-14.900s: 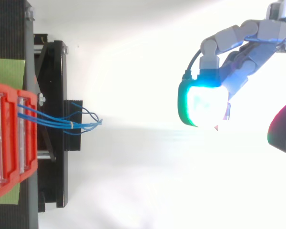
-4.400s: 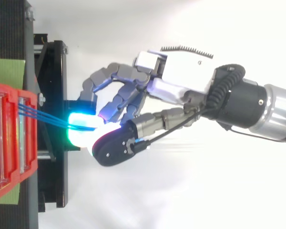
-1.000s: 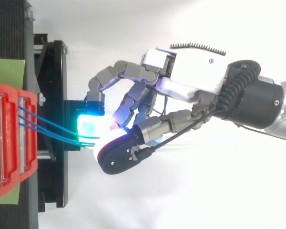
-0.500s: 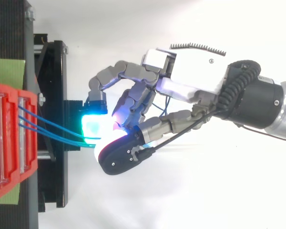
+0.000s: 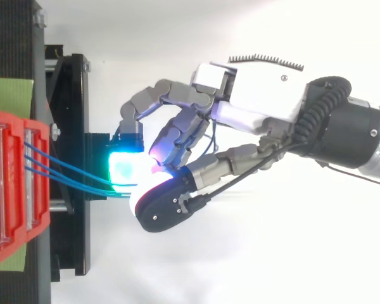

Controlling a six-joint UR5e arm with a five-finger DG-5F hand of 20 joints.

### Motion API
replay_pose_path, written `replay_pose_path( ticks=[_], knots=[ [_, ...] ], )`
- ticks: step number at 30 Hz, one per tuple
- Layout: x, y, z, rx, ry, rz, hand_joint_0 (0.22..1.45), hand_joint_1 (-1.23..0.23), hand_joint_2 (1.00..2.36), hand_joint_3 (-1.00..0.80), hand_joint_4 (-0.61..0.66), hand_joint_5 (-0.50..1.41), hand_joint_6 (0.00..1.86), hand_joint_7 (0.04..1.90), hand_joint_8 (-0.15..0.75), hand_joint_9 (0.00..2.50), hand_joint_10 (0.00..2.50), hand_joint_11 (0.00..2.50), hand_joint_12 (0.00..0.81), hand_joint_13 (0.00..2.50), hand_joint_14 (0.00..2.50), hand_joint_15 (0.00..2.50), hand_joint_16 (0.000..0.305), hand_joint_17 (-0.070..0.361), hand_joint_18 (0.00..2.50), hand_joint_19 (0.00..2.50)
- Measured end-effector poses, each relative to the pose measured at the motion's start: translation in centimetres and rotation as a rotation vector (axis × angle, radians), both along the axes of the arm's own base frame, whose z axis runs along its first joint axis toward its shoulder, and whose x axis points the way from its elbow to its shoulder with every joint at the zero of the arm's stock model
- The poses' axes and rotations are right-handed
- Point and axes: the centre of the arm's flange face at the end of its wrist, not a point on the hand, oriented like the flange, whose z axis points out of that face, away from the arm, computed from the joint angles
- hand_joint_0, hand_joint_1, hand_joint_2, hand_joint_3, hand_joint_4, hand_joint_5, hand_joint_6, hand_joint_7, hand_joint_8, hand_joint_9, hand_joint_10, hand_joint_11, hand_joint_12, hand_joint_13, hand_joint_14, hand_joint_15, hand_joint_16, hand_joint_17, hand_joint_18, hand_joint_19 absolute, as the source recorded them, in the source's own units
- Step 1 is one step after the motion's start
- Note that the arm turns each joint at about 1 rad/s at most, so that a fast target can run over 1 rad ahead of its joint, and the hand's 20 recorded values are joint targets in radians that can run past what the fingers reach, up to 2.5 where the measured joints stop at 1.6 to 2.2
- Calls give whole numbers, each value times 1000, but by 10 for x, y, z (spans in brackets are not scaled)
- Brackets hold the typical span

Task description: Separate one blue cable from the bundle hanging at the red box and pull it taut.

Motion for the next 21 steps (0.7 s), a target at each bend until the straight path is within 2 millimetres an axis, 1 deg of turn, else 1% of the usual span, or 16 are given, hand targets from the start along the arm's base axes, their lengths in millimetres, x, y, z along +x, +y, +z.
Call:
replay_pose_path(
  ticks=[3,4,5,6,7,9,10,11,13,17,21],
  knots=[
    [-2,-1,5,-1,6,0,830,-880,1000,-500,-121,-236,938,1015,167,1061,12,1415,326,1093,22,1240,45,101,603,572],
    [-3,-1,6,-1,8,1,840,-865,1013,-378,-118,-237,940,1009,171,1043,12,1399,329,1084,20,1251,45,101,565,610],
    [-3,-1,6,-2,12,1,837,-855,1026,-216,-119,-244,946,985,169,995,13,1381,336,1054,21,1225,45,101,532,633],
    [-4,-1,6,-2,15,1,838,-845,1030,-159,-120,-250,946,974,170,971,12,1372,333,1018,21,1213,45,102,512,638],
    [-4,-1,6,-2,17,1,839,-843,1031,-143,-122,-253,946,971,164,945,12,1367,337,997,23,1196,46,103,503,646],
    [-4,-1,6,-3,20,1,840,-847,1029,-161,-121,-261,942,970,162,905,12,1358,342,966,22,1169,46,104,495,619],
    [-4,-1,6,-3,20,0,837,-880,1020,-270,-124,-264,938,966,162,895,11,1359,335,933,25,1146,47,106,508,582],
    [-4,-1,6,-3,21,0,840,-885,1017,-312,-125,-265,936,967,162,887,12,1356,339,930,26,1138,47,106,508,579],
    [-4,-1,6,-3,21,0,834,-899,1001,-485,-125,-266,930,961,161,877,12,1347,346,909,26,1100,48,107,532,525],
    [-4,-1,6,-3,21,0,836,-914,1000,-500,-152,-265,925,973,153,811,12,1325,349,778,27,978,48,108,520,494],
    [-5,-2,7,-2,21,0,845,-910,1010,-389,-180,-273,916,993,151,705,14,1261,350,651,25,827,48,108,448,488]
  ],
)
